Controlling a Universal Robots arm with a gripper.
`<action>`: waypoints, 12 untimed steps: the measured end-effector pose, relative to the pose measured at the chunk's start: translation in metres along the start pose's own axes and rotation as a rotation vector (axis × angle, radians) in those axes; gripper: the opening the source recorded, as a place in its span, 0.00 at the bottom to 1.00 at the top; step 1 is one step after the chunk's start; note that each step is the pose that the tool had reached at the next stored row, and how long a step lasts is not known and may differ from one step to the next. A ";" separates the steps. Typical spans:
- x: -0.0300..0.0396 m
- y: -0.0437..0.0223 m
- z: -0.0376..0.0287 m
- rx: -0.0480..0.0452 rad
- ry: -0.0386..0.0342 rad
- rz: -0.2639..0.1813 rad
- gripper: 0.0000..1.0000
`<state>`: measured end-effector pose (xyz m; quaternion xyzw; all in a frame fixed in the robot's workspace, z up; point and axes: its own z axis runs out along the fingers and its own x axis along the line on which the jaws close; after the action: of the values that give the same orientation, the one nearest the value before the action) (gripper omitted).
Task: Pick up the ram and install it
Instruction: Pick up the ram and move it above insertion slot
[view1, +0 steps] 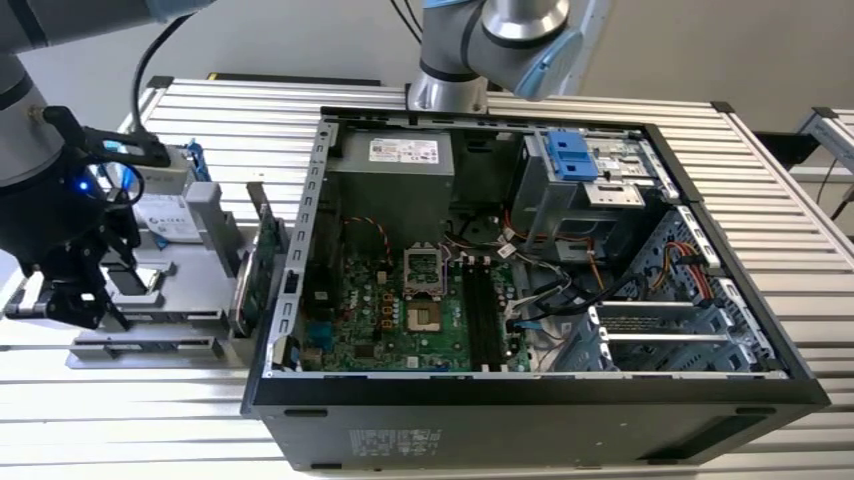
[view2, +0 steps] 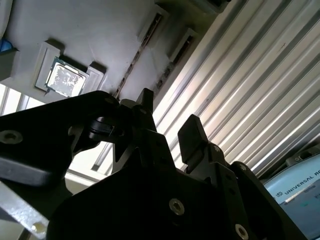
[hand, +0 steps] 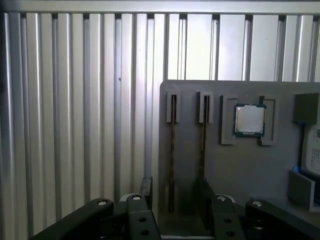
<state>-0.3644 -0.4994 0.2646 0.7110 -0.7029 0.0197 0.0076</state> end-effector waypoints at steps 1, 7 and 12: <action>-0.0001 0.0002 0.0012 0.0000 0.0002 0.000 1.00; -0.0011 0.0009 0.0087 0.0006 0.0005 0.000 1.00; -0.0068 0.0014 0.0144 0.0019 0.0004 0.000 1.00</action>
<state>-0.3655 -0.4932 0.2499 0.7110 -0.7028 0.0205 0.0070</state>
